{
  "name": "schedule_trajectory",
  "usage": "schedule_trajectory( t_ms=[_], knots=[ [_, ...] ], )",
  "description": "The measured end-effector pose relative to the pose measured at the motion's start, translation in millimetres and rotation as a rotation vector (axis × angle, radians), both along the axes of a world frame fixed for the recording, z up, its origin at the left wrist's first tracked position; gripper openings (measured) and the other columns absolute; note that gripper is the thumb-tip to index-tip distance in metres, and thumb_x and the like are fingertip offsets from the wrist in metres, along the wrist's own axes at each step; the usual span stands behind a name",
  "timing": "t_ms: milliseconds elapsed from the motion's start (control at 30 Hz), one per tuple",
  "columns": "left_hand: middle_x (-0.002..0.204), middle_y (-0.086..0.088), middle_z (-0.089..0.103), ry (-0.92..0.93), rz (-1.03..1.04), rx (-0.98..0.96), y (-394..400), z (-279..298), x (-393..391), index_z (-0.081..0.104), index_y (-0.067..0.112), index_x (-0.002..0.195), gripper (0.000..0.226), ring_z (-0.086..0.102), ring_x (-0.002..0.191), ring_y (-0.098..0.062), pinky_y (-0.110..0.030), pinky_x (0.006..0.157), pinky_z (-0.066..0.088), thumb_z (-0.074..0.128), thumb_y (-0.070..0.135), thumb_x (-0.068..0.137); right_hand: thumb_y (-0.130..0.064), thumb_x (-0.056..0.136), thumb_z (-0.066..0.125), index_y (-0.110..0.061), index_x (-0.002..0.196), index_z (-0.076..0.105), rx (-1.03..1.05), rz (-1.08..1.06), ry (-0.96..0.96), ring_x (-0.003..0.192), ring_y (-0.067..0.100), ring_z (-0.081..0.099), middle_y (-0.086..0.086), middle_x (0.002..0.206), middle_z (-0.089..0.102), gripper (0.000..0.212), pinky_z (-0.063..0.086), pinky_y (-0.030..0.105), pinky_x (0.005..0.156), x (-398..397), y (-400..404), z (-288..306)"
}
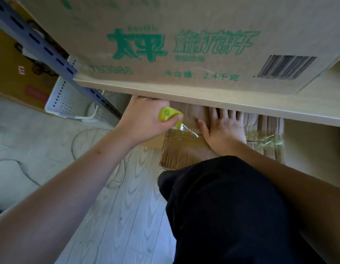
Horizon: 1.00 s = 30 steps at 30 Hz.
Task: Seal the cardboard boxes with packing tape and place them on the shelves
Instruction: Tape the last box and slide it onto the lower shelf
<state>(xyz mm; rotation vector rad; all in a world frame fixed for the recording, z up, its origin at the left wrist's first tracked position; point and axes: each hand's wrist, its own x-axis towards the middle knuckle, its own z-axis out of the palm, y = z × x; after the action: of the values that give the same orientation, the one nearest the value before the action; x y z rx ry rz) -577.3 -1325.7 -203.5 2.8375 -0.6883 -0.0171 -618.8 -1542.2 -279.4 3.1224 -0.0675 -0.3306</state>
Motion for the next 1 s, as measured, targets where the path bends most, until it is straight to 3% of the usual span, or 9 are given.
schedule_trajectory(
  t_ms=[100,167,233,533,633,733,833,900,1000],
  knots=[
    [0.059,0.004,0.046,0.307,0.001,-0.159,18,9,4,0.053,0.014,0.071,0.051,0.041,0.055,-0.002,-0.018,0.054,0.026,0.06,0.061,0.088,-0.061,0.098,0.011,-0.013,0.139,0.042,-0.019,0.008,-0.009,0.123,0.04,0.046,0.019,0.131,0.053,0.07,0.029,0.053,0.105,1,-1,-3],
    [0.06,0.01,0.046,0.179,-0.02,-0.009,26,8,7,0.054,0.018,0.069,0.048,0.042,0.058,0.0,-0.017,0.062,0.028,0.06,0.062,0.087,-0.061,0.098,0.013,-0.013,0.137,0.043,-0.019,0.005,-0.016,0.122,0.04,0.047,0.02,0.13,0.054,0.069,0.031,0.052,0.103,3,0,-4],
    [0.06,0.009,0.052,0.016,0.061,0.101,40,4,6,0.06,0.02,0.068,0.046,0.05,0.062,-0.01,-0.029,0.069,0.033,0.062,0.064,0.083,-0.062,0.098,0.013,-0.013,0.137,0.042,-0.027,-0.006,0.001,0.122,0.04,0.048,0.019,0.13,0.054,0.068,0.031,0.052,0.104,3,2,-5],
    [0.078,0.003,0.059,0.229,0.225,0.224,48,-49,19,0.063,0.024,0.079,0.046,0.059,0.091,-0.023,-0.039,0.091,0.037,0.055,0.068,0.086,-0.059,0.1,0.014,-0.008,0.145,0.032,-0.053,0.004,0.02,0.132,0.044,0.039,0.026,0.14,0.045,0.071,0.026,0.056,0.11,9,10,0],
    [0.078,0.004,0.055,0.332,0.282,0.15,46,-71,15,0.051,0.027,0.068,0.044,0.058,0.095,-0.025,-0.042,0.09,0.039,0.053,0.067,0.086,-0.063,0.099,0.013,-0.009,0.149,0.029,0.035,0.046,-0.01,0.136,0.041,0.036,0.023,0.146,0.041,0.075,0.025,0.054,0.112,15,23,1],
    [0.089,0.0,0.053,0.41,0.311,0.057,45,-84,9,0.042,0.029,0.068,0.039,0.054,0.102,-0.027,-0.044,0.094,0.039,0.051,0.061,0.09,-0.065,0.097,0.012,-0.016,0.156,0.01,0.127,0.297,-0.037,0.146,0.036,0.023,0.016,0.158,0.024,0.077,0.017,0.052,0.117,33,60,-12],
    [0.095,-0.003,0.049,0.474,0.34,-0.079,42,-92,1,0.037,0.031,0.069,0.028,0.052,0.107,-0.033,-0.049,0.093,0.044,0.046,0.052,0.084,-0.063,0.097,0.018,-0.024,0.157,0.01,0.159,0.412,-0.068,0.148,0.035,0.013,0.013,0.159,0.017,0.072,0.01,0.055,0.118,46,88,-21],
    [0.105,-0.008,0.053,0.504,0.359,-0.138,35,-94,1,0.045,0.028,0.075,0.023,0.049,0.114,-0.037,-0.053,0.095,0.044,0.042,0.051,0.079,-0.06,0.095,0.024,-0.031,0.155,0.018,0.183,0.414,-0.061,0.147,0.034,0.012,0.012,0.158,0.018,0.066,0.008,0.054,0.118,49,84,-25],
    [0.13,-0.013,0.048,0.536,0.348,-0.061,14,-89,7,0.058,0.016,0.11,0.034,0.041,0.126,-0.038,-0.052,0.103,0.038,0.049,0.035,0.084,-0.058,0.092,0.035,-0.038,0.151,0.024,0.231,0.408,0.005,0.146,0.031,0.013,0.008,0.156,0.021,0.063,0.01,0.05,0.117,50,68,-22]
  ],
)
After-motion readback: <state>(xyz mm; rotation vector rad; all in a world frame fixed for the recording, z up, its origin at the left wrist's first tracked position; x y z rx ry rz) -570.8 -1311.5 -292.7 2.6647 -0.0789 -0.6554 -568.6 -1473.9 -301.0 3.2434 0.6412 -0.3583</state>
